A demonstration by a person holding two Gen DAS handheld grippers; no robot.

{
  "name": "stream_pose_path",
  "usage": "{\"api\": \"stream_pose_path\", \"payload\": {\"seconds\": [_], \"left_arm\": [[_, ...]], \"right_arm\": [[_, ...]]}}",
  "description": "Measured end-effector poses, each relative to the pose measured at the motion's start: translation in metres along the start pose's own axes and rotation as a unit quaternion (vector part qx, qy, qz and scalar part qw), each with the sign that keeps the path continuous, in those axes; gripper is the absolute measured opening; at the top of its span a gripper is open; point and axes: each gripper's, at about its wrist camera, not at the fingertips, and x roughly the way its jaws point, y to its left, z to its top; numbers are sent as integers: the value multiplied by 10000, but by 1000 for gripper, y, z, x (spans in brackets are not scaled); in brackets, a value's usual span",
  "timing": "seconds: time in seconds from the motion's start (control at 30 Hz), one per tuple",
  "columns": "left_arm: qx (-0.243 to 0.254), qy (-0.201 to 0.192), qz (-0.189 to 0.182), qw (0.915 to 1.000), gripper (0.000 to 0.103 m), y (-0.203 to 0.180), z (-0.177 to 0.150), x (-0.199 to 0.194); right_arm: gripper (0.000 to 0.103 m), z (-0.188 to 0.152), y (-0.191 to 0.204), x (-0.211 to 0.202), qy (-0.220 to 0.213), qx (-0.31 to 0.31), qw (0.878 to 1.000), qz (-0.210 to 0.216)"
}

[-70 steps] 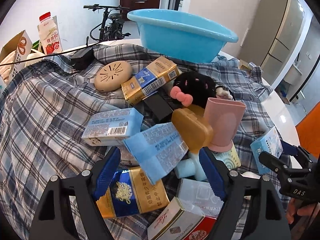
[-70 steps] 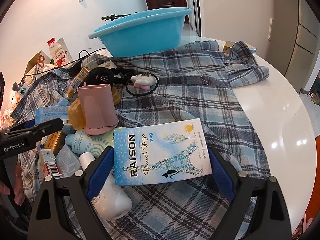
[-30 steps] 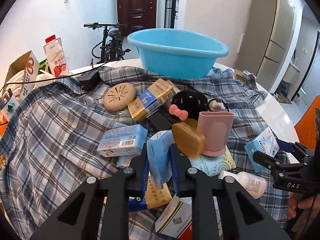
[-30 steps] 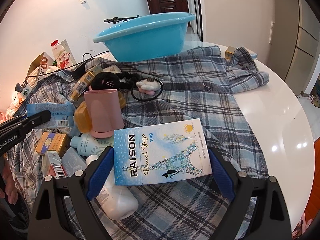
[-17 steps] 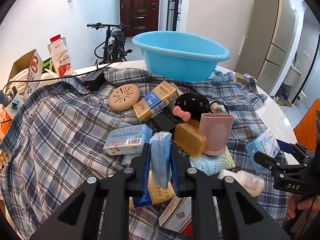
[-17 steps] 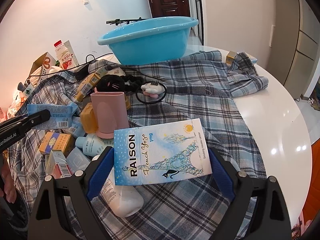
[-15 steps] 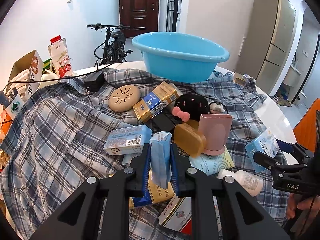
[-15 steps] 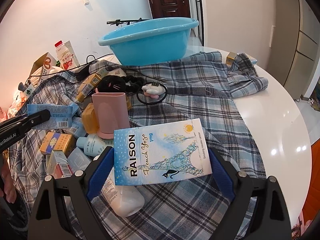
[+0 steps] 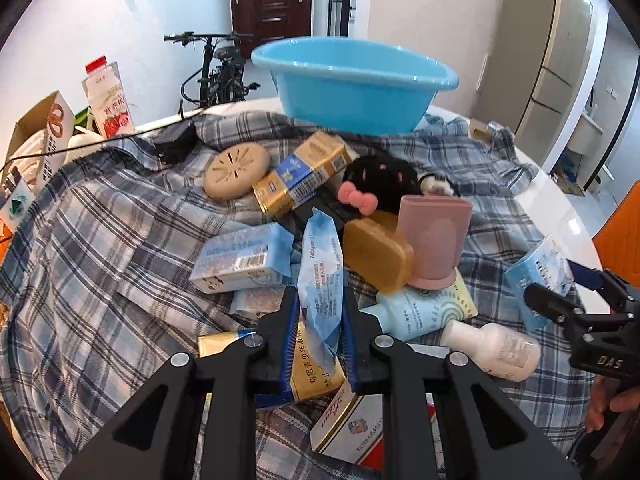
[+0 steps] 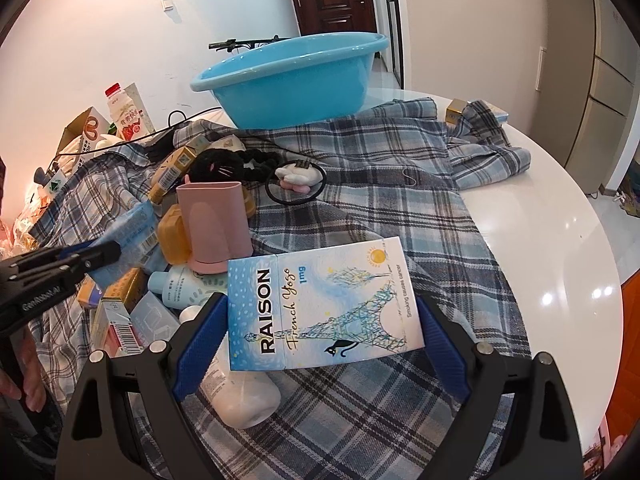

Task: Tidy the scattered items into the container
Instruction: 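Lift the wet-wipe packet with the left gripper out of the pile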

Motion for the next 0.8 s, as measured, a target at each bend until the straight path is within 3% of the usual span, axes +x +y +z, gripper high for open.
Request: {"api": "stream_pose_path", "payload": {"seconds": [0.13,0.3,0.6,0.63,0.67,0.7,0.8], "left_arm": [[-68,105,34,9999,23,3,1,14],[18,27,186,9998,67,1,5,23],[138,-18,351,9993,67,-5,13,34],[165,-44,375,9992,66,-5,13,35],[198,-61,393,9990,53,-6,12,35],[215,-32,400,9990,24,-7,12,37],[194,-18,329,9993,20,-5,10,38]], "right_arm": [[91,0,-2,3,29,12,10000,-15],[91,1,-4,6,44,27,10000,-24],[91,3,-7,11,96,64,9999,-19],[91,3,-8,11,99,66,9999,-24],[91,3,-8,11,100,74,9999,-30],[91,3,-9,12,100,86,9999,-35],[91,3,-11,13,105,114,9999,-44]]}}
